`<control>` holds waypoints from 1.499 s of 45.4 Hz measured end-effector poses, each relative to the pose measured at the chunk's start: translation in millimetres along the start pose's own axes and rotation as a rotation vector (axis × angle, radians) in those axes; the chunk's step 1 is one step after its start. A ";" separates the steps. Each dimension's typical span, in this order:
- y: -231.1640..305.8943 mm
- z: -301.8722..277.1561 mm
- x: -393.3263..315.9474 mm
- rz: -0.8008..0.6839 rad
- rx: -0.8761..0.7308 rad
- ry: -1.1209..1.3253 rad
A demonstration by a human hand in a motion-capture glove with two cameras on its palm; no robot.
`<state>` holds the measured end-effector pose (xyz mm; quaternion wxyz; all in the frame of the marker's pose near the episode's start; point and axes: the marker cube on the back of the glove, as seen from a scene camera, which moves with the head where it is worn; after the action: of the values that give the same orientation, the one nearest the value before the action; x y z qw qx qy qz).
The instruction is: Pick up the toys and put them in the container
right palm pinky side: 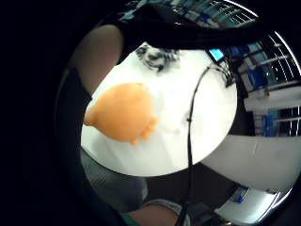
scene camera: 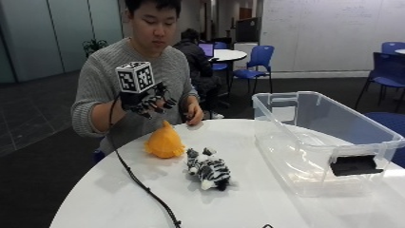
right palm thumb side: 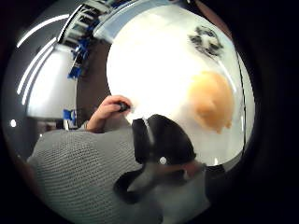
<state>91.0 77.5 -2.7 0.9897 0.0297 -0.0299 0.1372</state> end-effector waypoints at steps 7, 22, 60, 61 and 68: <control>2.6 10.8 19.3 0.046 -0.025 0.001; -17.9 81.8 22.0 0.055 -0.285 0.027; -90.4 -66.3 17.8 -0.044 0.172 -0.040; -94.9 -75.9 17.5 -0.051 0.186 -0.039; -131.1 -127.3 12.2 -0.089 0.235 -0.027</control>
<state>145.0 -36.6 -135.4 0.9839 0.1489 -0.0256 0.0951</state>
